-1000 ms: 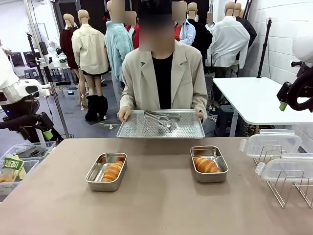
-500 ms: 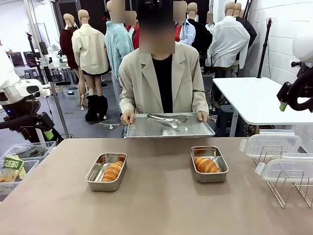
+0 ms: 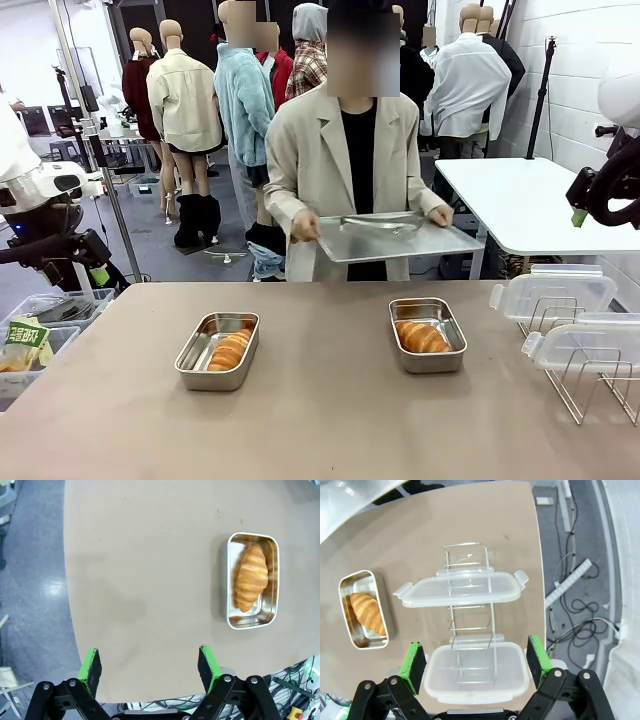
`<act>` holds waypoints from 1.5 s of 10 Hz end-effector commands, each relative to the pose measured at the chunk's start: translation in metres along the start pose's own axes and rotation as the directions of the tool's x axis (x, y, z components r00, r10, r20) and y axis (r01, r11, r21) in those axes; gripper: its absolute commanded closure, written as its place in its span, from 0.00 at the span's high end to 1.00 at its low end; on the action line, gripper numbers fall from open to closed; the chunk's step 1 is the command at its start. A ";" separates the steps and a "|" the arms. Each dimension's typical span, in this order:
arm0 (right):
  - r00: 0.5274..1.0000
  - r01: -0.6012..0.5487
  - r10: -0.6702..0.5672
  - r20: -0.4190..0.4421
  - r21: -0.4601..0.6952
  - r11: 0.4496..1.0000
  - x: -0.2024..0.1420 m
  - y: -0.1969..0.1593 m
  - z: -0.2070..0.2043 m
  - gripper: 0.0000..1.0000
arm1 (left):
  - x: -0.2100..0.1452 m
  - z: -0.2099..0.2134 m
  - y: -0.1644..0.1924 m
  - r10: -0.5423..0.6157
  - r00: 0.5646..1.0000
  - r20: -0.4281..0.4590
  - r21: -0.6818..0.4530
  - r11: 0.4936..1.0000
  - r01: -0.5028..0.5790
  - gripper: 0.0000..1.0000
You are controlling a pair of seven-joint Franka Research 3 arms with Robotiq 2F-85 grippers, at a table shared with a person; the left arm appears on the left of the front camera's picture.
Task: Place the bread in airtight containers.
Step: Pick up one Airtight Container lid and hand it to the human.
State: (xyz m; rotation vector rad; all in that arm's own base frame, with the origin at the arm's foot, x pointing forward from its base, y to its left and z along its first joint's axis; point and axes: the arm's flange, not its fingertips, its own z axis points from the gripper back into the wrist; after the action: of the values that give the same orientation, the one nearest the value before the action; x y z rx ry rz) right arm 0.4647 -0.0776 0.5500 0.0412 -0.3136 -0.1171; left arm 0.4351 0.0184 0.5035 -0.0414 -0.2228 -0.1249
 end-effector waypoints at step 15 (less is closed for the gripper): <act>1.000 0.008 -0.008 -0.001 -0.011 1.000 -0.001 0.002 0.001 1.00 | 0.001 0.000 0.002 0.002 1.000 0.000 -0.003 1.000 -0.002 1.00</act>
State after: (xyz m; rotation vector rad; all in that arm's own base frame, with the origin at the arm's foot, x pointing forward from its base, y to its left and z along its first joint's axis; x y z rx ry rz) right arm 0.4647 -0.0776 0.5500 0.0412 -0.3136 -0.1171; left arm 0.4351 0.0184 0.5035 -0.0414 -0.2228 -0.1249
